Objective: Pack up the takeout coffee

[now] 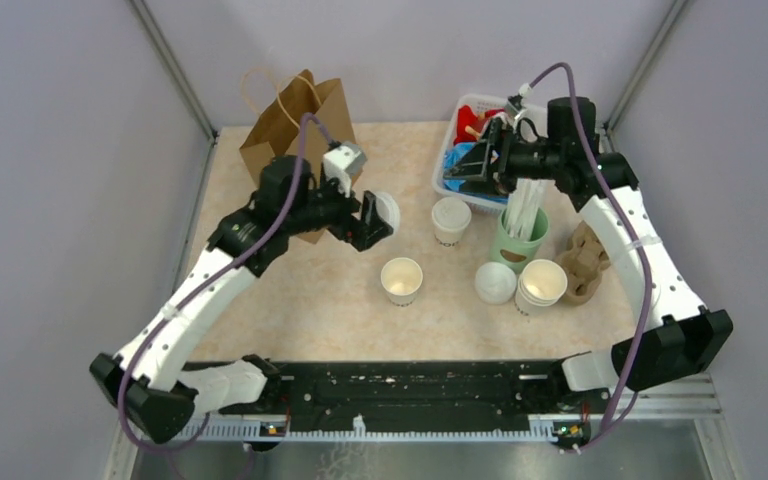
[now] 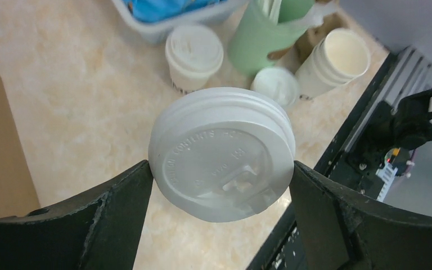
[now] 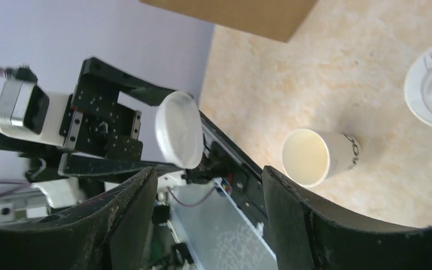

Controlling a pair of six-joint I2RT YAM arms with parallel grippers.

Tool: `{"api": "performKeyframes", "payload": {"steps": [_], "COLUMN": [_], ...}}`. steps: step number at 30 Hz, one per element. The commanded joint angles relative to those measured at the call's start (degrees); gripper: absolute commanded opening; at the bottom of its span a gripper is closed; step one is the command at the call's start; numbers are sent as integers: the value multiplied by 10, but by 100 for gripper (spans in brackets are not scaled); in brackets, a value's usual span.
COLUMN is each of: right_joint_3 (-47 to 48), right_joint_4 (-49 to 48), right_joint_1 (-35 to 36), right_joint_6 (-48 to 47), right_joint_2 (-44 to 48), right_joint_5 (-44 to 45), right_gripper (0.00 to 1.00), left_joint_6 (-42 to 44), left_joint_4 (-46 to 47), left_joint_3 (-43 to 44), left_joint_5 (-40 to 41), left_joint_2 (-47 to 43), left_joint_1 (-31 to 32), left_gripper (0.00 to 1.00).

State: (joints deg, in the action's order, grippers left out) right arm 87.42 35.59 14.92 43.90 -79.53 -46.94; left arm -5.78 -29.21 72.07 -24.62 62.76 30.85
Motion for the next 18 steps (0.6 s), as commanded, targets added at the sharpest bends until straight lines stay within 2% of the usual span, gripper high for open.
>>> {"api": "performKeyframes", "payload": {"steps": [1, 4, 8, 18], "right_joint_3": [12, -2, -4, 2], "right_joint_4": [144, 143, 157, 170], "right_joint_1": [11, 11, 11, 9], "right_joint_6": [-134, -140, -159, -178], "right_joint_2": [5, 5, -1, -2], "right_joint_5": [62, 69, 78, 98], "right_gripper": [69, 69, 69, 69], "left_joint_6": [-17, -43, -62, -62], "left_joint_4": [-138, -193, -223, -288], "left_joint_3": [55, 99, 142, 195], "left_joint_5": [154, 216, 241, 281], "left_joint_2": [86, 165, 237, 338], "left_joint_1": [71, 116, 149, 198], "left_gripper": [93, 93, 91, 91]}}
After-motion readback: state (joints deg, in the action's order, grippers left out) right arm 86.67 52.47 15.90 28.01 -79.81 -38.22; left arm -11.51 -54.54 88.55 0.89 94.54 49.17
